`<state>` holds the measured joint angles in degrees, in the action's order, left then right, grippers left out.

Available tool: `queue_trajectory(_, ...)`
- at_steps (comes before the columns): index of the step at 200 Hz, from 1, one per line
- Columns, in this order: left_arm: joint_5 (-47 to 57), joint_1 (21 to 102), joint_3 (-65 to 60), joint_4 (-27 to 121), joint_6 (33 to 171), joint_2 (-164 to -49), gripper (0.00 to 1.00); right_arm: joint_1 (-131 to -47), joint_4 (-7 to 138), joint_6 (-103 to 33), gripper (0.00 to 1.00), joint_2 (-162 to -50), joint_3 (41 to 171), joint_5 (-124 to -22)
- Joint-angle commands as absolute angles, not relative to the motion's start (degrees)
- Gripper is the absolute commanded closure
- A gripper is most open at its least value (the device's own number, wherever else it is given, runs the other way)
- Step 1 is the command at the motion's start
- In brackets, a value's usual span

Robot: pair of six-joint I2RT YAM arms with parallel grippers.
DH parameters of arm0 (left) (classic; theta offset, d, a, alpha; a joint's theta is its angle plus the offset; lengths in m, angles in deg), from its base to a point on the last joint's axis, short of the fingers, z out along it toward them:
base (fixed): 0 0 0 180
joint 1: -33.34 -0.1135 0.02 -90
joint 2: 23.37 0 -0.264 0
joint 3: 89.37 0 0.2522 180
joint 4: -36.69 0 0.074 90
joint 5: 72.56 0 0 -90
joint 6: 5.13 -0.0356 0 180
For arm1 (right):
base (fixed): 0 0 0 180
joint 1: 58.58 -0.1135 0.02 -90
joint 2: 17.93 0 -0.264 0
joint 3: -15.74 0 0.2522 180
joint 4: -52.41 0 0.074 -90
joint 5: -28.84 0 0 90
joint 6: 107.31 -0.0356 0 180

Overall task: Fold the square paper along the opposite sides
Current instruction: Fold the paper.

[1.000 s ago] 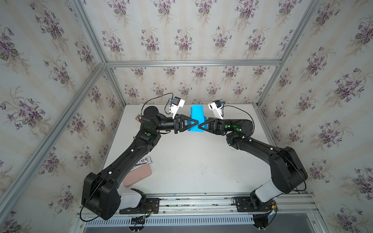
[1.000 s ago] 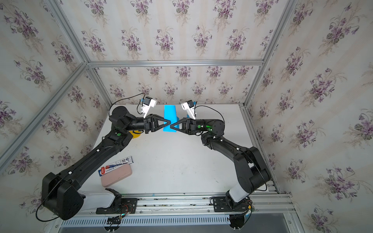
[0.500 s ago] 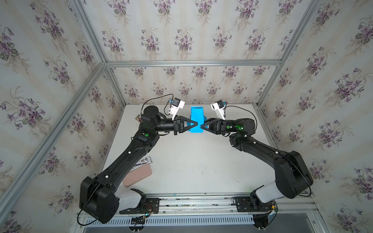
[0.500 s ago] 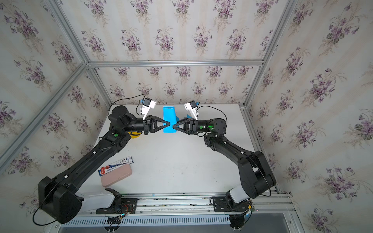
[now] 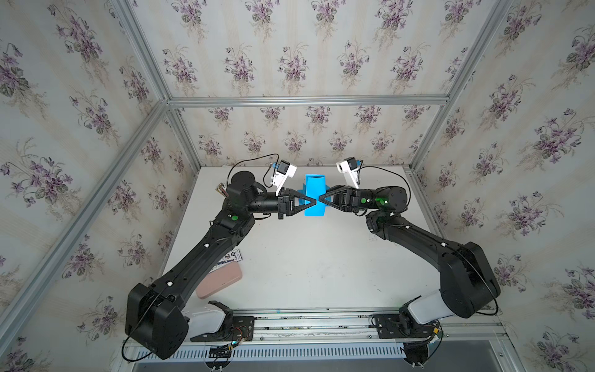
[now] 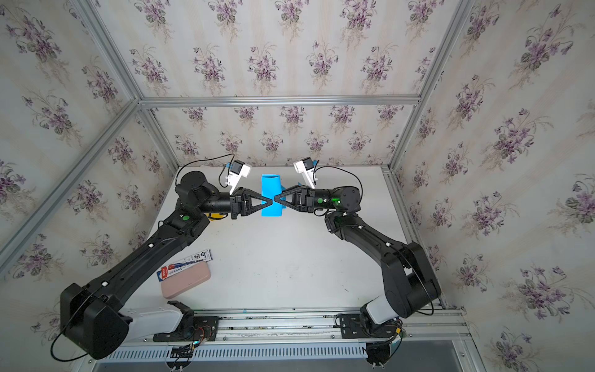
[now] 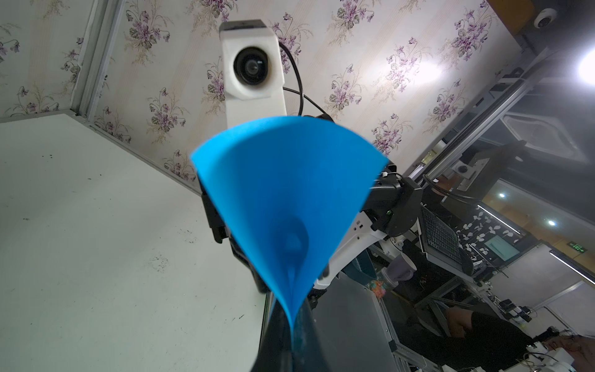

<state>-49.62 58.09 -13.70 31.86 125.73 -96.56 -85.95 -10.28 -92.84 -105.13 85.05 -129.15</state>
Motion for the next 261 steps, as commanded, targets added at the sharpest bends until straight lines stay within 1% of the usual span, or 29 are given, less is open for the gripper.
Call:
queue_trajectory(1, -49.9, 58.1, -13.8, 31.5, 124.7, -96.4, 0.95, -86.0, -14.4, -95.4, 0.75, -105.7, 85.6, -128.8)
queue_trajectory(30, -49.7, 58.1, -14.1, 32.2, 124.0, -96.3, 0.95, -85.9, -17.9, -98.1, 0.85, -106.6, 85.5, -128.9)
queue_trajectory(68, -49.2, 58.1, -14.1, 32.0, 124.2, -96.5, 0.91, -85.9, -18.6, -98.8, 0.92, -106.7, 85.4, -128.9)
queue_trajectory(75, -49.1, 58.1, -14.0, 31.9, 124.2, -96.4, 0.89, -85.9, -18.5, -98.7, 0.93, -106.6, 85.3, -129.0)
queue_trajectory(101, -47.3, 58.1, -13.2, 32.5, 124.1, -95.8, 0.69, -85.9, -16.2, -96.9, 0.94, -106.1, 85.0, -128.8)
queue_trajectory(120, -45.0, 58.1, -12.6, 34.0, 123.0, -95.1, 0.66, -85.9, -13.4, -94.5, 0.94, -105.4, 84.7, -128.8)
queue_trajectory(132, -43.8, 58.1, -12.2, 34.6, 122.6, -94.9, 0.62, -85.9, -10.9, -92.6, 0.94, -104.7, 84.6, -128.5)
queue_trajectory(143, -42.8, 58.1, -11.9, 34.7, 122.6, -94.8, 0.62, -85.9, -9.6, -91.1, 0.94, -104.2, 84.4, -128.3)
queue_trajectory(172, -41.7, 58.2, -11.5, 35.4, 122.2, -95.0, 0.73, -85.9, -6.1, -89.2, 0.93, -103.5, 84.2, -127.9)
queue_trajectory(218, -41.5, 58.6, -11.5, 37.5, 121.3, -94.7, 1.00, -85.9, -5.6, -88.8, 0.93, -103.4, 84.2, -127.0)
queue_trajectory(229, -41.1, 58.7, -11.1, 40.4, 120.2, -94.5, 1.00, -85.7, -5.6, -88.8, 0.92, -103.5, 84.1, -126.9)
queue_trajectory(240, -40.9, 58.6, -10.6, 43.8, 118.5, -94.4, 1.00, -85.4, -5.6, -88.6, 0.86, -103.3, 83.6, -126.7)
queue_trajectory(261, -40.5, 58.6, -8.2, 56.4, 111.7, -95.0, 1.00, -84.0, -4.5, -86.5, 0.65, -102.1, 80.6, -125.7)
